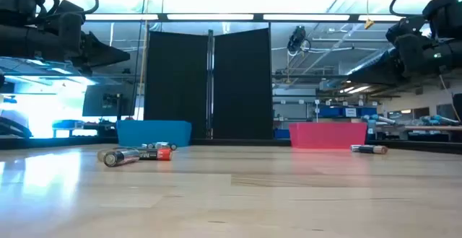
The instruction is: Sort batteries
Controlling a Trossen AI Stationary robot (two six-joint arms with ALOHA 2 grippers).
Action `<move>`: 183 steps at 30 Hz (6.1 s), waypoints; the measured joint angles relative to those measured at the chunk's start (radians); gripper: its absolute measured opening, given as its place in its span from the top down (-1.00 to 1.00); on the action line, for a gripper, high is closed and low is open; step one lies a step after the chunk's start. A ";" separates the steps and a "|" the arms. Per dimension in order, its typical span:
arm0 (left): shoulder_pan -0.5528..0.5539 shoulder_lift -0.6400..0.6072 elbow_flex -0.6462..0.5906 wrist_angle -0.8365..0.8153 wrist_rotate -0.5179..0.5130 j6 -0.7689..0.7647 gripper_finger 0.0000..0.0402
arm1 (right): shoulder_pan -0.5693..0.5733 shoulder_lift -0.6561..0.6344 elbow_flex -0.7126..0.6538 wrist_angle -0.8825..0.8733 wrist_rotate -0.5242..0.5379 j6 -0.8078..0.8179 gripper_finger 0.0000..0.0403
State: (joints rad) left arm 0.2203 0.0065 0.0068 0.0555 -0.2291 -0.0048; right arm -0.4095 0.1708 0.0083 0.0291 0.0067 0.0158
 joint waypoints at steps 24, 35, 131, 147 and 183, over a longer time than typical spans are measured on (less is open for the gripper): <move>0.000 0.000 0.000 0.000 0.000 0.000 0.97 | 0.000 0.000 0.000 0.000 0.000 0.000 0.86; 0.000 0.000 0.000 0.000 0.000 0.000 0.97 | 0.000 0.000 0.000 0.000 0.000 0.000 0.86; 0.002 1.595 1.183 -0.850 0.349 0.392 0.97 | 0.000 0.000 0.000 0.000 0.000 0.000 0.86; 0.160 1.698 1.212 -1.002 0.319 0.630 0.99 | 0.000 0.000 0.000 0.000 0.000 0.000 0.86; 0.192 1.866 1.266 -0.935 0.151 0.897 0.34 | 0.000 0.000 0.000 0.000 0.000 0.000 0.86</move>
State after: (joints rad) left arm 0.4122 1.8729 1.2724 -0.8796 -0.0784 0.8923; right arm -0.4099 0.1708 0.0083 0.0290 0.0069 0.0158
